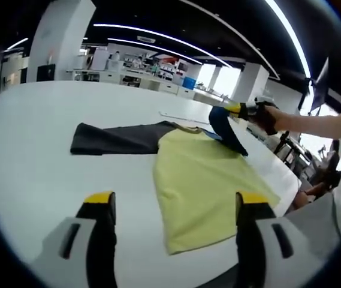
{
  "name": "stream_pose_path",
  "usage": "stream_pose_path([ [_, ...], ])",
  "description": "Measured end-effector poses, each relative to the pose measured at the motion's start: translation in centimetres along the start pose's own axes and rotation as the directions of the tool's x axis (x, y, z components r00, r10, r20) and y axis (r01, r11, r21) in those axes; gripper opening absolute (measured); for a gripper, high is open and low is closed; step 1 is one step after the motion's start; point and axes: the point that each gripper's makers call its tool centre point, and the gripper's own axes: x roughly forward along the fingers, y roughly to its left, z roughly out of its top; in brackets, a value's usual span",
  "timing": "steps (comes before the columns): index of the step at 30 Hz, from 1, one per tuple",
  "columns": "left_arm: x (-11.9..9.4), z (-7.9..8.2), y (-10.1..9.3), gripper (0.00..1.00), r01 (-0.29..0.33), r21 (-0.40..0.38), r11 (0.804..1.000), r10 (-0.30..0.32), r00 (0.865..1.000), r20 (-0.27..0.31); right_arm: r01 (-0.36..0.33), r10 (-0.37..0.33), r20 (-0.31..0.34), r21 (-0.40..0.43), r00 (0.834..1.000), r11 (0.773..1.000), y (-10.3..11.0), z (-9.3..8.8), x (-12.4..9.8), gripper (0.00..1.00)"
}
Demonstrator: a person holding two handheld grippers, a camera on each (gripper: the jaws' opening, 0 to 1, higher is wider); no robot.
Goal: Fold the garment on the visible template until the final outline fits inside the template.
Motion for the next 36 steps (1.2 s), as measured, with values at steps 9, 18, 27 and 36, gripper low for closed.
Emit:
stream_pose_path([
  [9,-0.1,-0.1,0.1,0.78,0.001,0.000,1.000,-0.001,1.000,-0.006,-0.021,0.021,-0.035,-0.003,0.999,1.000,1.7,-2.0,5.2,0.00],
  [18,-0.1,-0.1,0.1,0.78,-0.002,0.008,1.000,0.002,1.000,-0.007,0.007,-0.007,-0.093,0.003,0.996,1.000,1.4,-5.4,9.2,0.00],
  [27,0.0,-0.1,0.2,0.78,-0.010,0.024,1.000,0.011,1.000,-0.010,0.014,-0.012,-0.156,0.013,0.988,1.000,1.3,-9.2,11.9,0.00],
  [36,0.1,-0.2,0.1,0.78,-0.013,0.026,1.000,0.014,1.000,-0.012,0.053,-0.047,-0.195,0.026,0.980,0.998,-0.2,-11.6,13.5,0.00],
])
